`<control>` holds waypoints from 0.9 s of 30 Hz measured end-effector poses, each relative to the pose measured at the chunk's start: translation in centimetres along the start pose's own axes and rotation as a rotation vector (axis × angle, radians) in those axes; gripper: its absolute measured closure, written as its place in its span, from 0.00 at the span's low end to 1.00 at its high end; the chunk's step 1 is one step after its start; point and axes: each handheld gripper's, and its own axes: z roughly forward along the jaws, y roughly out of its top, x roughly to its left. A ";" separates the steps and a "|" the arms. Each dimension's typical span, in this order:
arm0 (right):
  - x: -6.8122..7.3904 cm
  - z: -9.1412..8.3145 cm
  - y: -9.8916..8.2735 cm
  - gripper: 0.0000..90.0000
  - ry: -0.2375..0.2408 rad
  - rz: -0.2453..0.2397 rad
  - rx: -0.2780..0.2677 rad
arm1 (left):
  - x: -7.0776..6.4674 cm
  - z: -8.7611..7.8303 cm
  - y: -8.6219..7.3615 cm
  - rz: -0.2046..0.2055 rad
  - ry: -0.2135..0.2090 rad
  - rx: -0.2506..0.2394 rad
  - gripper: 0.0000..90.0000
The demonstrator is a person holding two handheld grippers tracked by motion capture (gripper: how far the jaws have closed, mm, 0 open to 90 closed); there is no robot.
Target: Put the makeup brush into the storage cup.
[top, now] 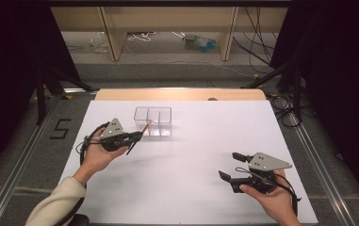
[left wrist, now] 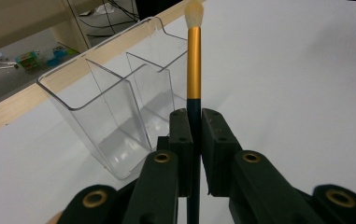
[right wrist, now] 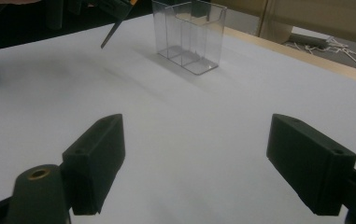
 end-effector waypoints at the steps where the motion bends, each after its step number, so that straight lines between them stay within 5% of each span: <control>1: 0.0 0.0 0.0 0.23 0.000 -0.001 0.000 | 0.0 0.0 0.0 0.000 0.001 -0.001 0.92; 27: -0.1 -0.1 0.0 0.23 -0.010 -0.004 0.012 | -0.3 0.1 0.7 -0.001 0.035 -0.038 0.92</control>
